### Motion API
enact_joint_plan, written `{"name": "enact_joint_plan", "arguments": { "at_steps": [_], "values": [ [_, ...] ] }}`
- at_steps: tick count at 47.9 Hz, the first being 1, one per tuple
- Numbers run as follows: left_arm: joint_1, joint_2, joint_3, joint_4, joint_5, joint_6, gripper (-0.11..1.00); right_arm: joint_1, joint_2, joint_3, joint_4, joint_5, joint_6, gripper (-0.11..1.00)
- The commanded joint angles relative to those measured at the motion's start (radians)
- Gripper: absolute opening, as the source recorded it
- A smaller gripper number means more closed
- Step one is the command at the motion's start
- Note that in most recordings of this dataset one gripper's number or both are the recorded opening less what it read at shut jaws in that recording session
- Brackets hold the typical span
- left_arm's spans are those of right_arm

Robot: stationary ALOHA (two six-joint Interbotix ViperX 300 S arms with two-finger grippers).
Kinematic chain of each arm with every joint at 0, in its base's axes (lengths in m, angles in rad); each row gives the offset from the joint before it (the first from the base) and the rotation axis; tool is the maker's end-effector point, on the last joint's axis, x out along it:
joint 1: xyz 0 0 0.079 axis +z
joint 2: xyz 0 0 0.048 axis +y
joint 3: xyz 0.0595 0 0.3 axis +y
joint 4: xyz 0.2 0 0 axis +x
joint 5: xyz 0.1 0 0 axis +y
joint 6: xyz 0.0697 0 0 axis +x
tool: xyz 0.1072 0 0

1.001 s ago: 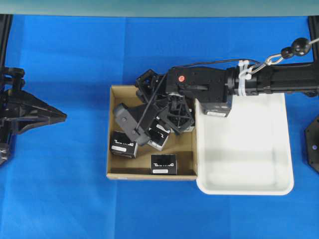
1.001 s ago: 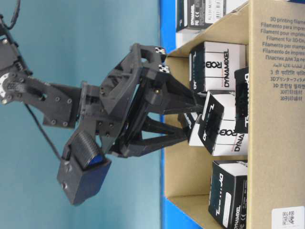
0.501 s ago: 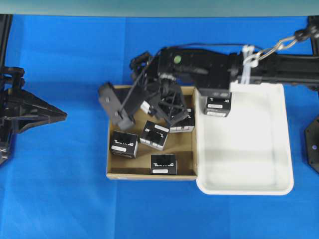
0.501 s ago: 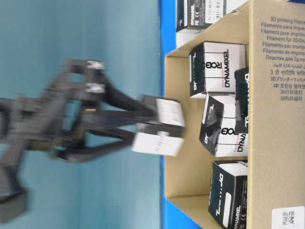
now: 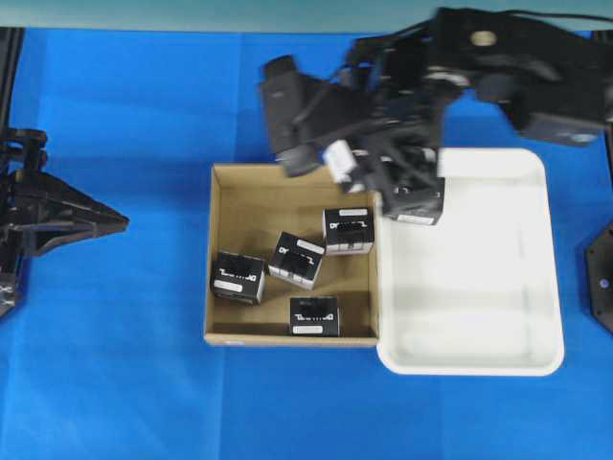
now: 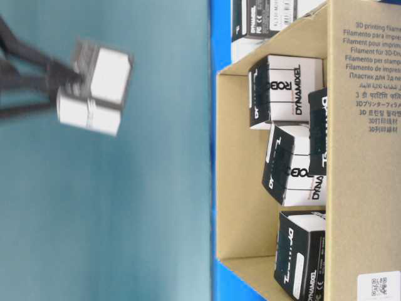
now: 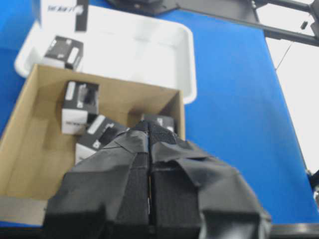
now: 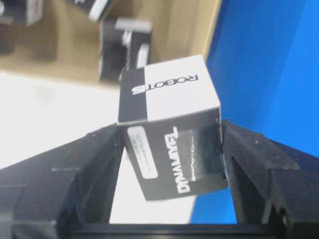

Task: Pick a box that is randomly placed inside the cardboard box.
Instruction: 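Carry the held box right and lower it into the white tray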

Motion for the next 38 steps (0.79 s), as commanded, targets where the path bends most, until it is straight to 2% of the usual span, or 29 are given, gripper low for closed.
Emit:
{"name": "enact_joint_plan", "arguments": {
  "at_steps": [1,10,23,38],
  "values": [
    [0.002,0.005,-0.023,0.003,-0.009,-0.002,-0.06,-0.012,-0.083,0.078,0.002,0.006,0.034,0.62],
    [0.002,0.003,-0.023,0.003,-0.009,-0.002,-0.06,-0.048,-0.225,0.276,0.002,0.000,0.121,0.61],
    [0.000,0.002,-0.025,0.003,-0.012,-0.003,-0.06,-0.069,-0.379,0.523,0.005,-0.112,0.164,0.61],
    [0.000,0.006,-0.025,0.003,-0.014,-0.003,-0.06,-0.091,-0.350,0.729,-0.002,-0.322,0.160,0.59]
  ]
}}
